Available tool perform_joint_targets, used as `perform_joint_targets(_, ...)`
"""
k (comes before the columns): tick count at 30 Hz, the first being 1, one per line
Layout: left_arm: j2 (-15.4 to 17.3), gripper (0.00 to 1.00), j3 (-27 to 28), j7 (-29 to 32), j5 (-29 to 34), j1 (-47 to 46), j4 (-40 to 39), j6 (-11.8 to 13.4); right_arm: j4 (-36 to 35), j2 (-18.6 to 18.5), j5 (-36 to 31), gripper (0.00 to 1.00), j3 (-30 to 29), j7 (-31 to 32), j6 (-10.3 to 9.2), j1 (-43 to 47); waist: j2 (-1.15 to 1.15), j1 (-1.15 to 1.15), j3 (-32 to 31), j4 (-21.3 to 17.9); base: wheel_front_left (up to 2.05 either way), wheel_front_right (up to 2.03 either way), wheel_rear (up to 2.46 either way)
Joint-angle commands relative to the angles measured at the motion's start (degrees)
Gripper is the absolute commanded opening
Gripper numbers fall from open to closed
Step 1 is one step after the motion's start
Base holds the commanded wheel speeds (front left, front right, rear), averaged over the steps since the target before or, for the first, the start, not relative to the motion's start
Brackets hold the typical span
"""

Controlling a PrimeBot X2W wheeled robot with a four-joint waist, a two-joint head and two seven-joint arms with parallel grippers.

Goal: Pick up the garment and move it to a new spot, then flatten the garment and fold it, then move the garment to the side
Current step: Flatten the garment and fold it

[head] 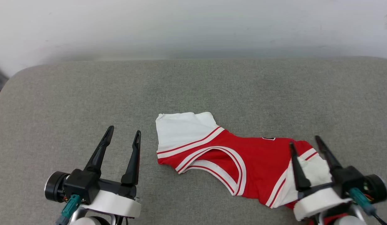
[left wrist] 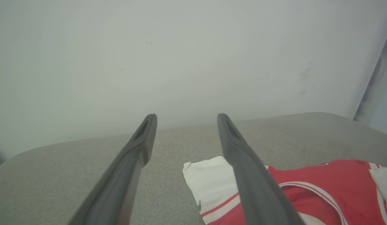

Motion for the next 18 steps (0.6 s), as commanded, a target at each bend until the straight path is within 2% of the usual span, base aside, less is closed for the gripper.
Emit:
perform_joint_targets(1, -0.51, 1.00, 0.59, -0.15, 0.67, -0.49, 0.46, -0.56, 0.13, -0.40, 0.79, 1.00, 2.15, 2.76, -0.04, -1.19, 0.00, 0.00, 0.02, 0.04, 0.00, 0.00, 0.00)
perform_joint_targets(5, -1.25, 1.00, 1.32, -0.15, 1.32, -0.84, 1.10, -1.43, -1.72, -5.41, 5.33, 1.00, 8.76, 13.19, -0.05, -2.48, 0.00, 0.00, 0.26, 0.52, 0.00, 0.00, 0.00)
perform_joint_targets(10, -2.20, 1.00, 1.95, -0.15, 2.13, -1.32, 1.32, -2.00, -5.60, -13.20, 15.51, 1.00, 16.94, 32.64, -0.03, -3.22, 0.00, 0.00, 1.05, 1.76, 0.00, 0.00, 0.00)
perform_joint_targets(14, -2.68, 1.00, 2.24, -0.15, 2.29, -1.89, 1.52, -2.39, -8.13, -17.35, 22.78, 1.00, 19.96, 46.94, -0.05, -3.84, 0.00, 0.00, 2.16, 3.14, 0.00, 0.00, 0.00)
perform_joint_targets(18, -3.11, 1.00, 2.02, -0.15, 2.52, -2.54, 1.75, -2.67, -8.24, -19.17, 25.56, 1.00, 20.88, 55.93, -0.03, -4.64, 0.00, 0.00, 3.63, 4.87, 0.00, 0.00, 0.00)
